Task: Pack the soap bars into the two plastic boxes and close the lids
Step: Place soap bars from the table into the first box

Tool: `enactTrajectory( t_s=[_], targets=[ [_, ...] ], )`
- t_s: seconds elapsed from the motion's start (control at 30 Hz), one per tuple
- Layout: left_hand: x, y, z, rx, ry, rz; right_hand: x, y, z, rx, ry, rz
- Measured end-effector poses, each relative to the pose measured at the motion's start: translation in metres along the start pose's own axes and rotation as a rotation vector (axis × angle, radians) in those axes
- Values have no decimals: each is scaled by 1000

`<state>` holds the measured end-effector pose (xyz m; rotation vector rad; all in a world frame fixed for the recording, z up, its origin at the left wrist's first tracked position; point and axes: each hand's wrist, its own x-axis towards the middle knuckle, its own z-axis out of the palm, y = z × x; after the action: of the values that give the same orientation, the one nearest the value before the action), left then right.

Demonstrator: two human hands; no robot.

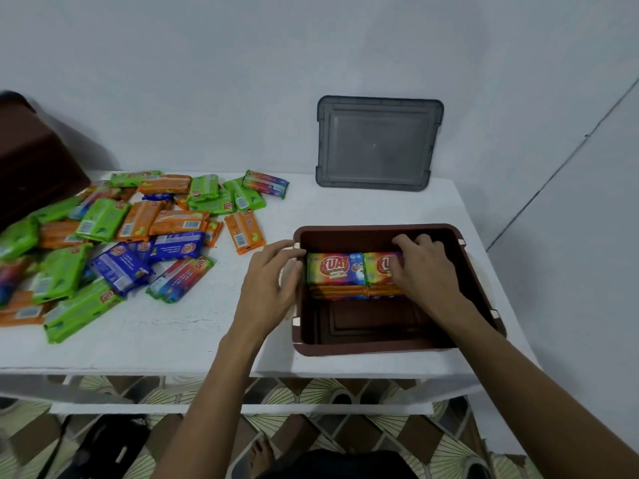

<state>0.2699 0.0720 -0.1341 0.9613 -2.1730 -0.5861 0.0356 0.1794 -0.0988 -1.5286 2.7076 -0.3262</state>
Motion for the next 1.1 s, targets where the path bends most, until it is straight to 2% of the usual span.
enactTrajectory(
  t_s=[0.07,0.17,0.27,0.33,0.47,0.57,0.63,0.73,0.87,1.0,1.1],
  targets=[
    [-5,-16,-11,-8,-46,1,0,-28,-2,84,62,-75],
    [-11,-52,-36,23,-81,-76,3,-83,0,267,67,-272],
    [-14,-97,-70,129,-42,-148,2,-147,11,343,72,-382],
    [-15,-128,-95,217,14,-229,-1,-189,21,311,54,-414],
    [-7,-181,-141,405,103,-485,-3,-263,47,235,-68,-492],
    [3,-212,-162,482,36,-710,3,-303,74,208,-251,-501],
    [10,-228,-168,506,-34,-793,10,-323,92,151,-366,-494],
    [21,-240,-170,497,-87,-846,17,-344,112,60,-435,-484],
    [32,-243,-166,478,-84,-862,15,-355,130,-41,-374,-464],
    [39,-243,-167,384,-48,-866,11,-359,134,-41,-406,-419],
    [41,-239,-171,316,-55,-837,2,-352,133,-111,-357,-465]
  ],
)
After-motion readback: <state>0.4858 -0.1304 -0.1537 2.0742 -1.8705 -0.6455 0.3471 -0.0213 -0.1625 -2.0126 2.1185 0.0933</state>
